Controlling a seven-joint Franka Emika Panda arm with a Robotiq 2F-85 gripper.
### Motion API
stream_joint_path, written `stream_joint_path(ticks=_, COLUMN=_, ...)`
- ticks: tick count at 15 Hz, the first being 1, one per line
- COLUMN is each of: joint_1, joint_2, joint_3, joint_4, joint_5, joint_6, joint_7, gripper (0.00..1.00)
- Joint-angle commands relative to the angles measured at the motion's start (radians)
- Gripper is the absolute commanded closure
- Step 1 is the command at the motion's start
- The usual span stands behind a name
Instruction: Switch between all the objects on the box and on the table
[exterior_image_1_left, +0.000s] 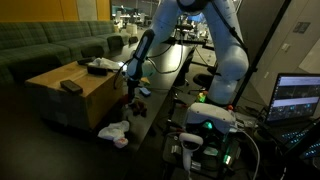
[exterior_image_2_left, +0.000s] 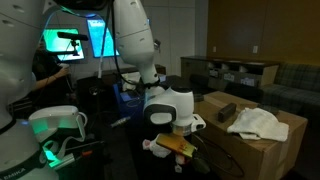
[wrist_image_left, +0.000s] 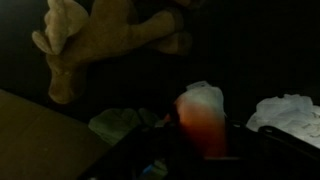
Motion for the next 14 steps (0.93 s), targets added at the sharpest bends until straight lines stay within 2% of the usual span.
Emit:
stream_joint_path(ticks=1, joint_1=-0.014, joint_2=0.040, joint_3=-0.006, joint_4=0.025, joint_5=-0.102, joint_6=0.096, joint_7=0.137, gripper=0.32)
stream_joint_path(ticks=5, joint_1=-0.009, joint_2=0.054, joint_3=-0.033, joint_4=0.028, joint_5=-0.232, joint_6=0.130, joint_7=0.247, gripper=0.01)
stream_joint_path(ticks=10, joint_1=0.042, joint_2=0.027, joint_3=-0.049, joint_4=-0.028, joint_5=-0.338, joint_6=0.182, joint_7=0.404, gripper=0.00)
stream_joint_path(ticks=14, joint_1=0.154, joint_2=0.018, joint_3=-0.047, joint_4=-0.093, joint_5=-0.402, joint_6=0.226, joint_7=0.545, gripper=0.00)
